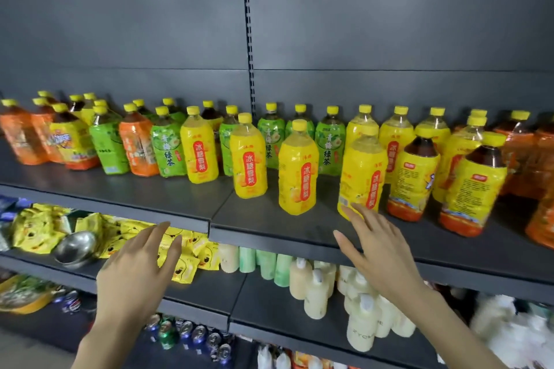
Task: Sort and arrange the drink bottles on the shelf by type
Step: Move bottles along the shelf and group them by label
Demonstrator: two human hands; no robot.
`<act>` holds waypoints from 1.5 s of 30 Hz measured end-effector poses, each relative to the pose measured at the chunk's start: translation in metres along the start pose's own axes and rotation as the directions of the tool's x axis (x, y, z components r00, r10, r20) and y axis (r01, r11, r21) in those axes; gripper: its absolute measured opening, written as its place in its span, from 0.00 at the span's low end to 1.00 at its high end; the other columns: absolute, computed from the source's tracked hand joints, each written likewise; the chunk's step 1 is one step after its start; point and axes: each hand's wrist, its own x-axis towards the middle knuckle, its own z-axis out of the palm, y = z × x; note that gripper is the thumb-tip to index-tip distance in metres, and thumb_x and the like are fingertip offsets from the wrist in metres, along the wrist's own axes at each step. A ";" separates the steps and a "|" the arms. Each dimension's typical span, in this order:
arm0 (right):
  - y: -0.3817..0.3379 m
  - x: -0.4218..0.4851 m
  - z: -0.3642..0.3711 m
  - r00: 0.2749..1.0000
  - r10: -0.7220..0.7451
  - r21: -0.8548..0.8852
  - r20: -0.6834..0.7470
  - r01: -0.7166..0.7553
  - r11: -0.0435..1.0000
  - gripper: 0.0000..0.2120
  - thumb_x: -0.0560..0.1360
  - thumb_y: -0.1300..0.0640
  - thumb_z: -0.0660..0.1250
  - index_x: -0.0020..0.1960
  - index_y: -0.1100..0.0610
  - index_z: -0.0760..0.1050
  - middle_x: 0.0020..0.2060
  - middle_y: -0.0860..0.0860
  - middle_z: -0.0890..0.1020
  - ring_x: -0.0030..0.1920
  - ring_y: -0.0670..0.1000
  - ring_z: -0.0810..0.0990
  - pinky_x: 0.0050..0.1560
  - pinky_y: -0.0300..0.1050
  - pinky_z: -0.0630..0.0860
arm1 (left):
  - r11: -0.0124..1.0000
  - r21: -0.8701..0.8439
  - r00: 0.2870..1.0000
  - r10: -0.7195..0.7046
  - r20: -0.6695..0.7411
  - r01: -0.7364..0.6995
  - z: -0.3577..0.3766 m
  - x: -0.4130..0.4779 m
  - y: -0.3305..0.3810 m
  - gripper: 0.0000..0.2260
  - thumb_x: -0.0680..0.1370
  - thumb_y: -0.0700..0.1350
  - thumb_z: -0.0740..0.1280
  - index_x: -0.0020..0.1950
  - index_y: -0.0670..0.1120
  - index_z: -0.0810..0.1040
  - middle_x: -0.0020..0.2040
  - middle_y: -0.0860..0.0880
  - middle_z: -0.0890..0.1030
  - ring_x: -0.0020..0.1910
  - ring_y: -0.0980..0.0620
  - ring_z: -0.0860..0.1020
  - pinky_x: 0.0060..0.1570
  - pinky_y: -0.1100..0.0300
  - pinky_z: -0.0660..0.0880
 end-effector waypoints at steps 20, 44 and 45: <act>-0.195 0.154 0.132 0.986 -0.115 0.019 0.121 0.114 0.993 0.32 0.77 0.36 0.45 0.69 0.53 0.70 0.64 0.51 0.76 0.64 0.54 0.75 0.57 0.53 0.75 | 0.997 0.013 0.997 -0.081 -0.015 0.081 0.037 0.135 -0.193 0.17 0.78 0.51 0.64 0.63 0.45 0.77 0.54 0.44 0.81 0.49 0.39 0.80 0.39 0.49 0.74; -0.519 0.261 0.252 0.999 -0.018 0.161 0.051 0.009 0.987 0.26 0.77 0.40 0.51 0.63 0.54 0.75 0.56 0.49 0.81 0.55 0.53 0.80 0.49 0.49 0.76 | 1.000 0.008 0.998 0.006 0.057 -0.006 0.045 0.316 -0.511 0.18 0.78 0.52 0.63 0.64 0.45 0.76 0.59 0.46 0.80 0.56 0.41 0.78 0.40 0.50 0.75; -0.530 0.272 0.259 0.999 -0.033 0.173 0.036 0.026 0.985 0.25 0.77 0.40 0.51 0.62 0.54 0.75 0.56 0.49 0.81 0.55 0.53 0.80 0.49 0.48 0.76 | 1.000 0.003 0.999 0.005 0.051 -0.005 0.049 0.328 -0.517 0.18 0.79 0.53 0.62 0.65 0.45 0.75 0.59 0.46 0.80 0.57 0.41 0.77 0.41 0.49 0.75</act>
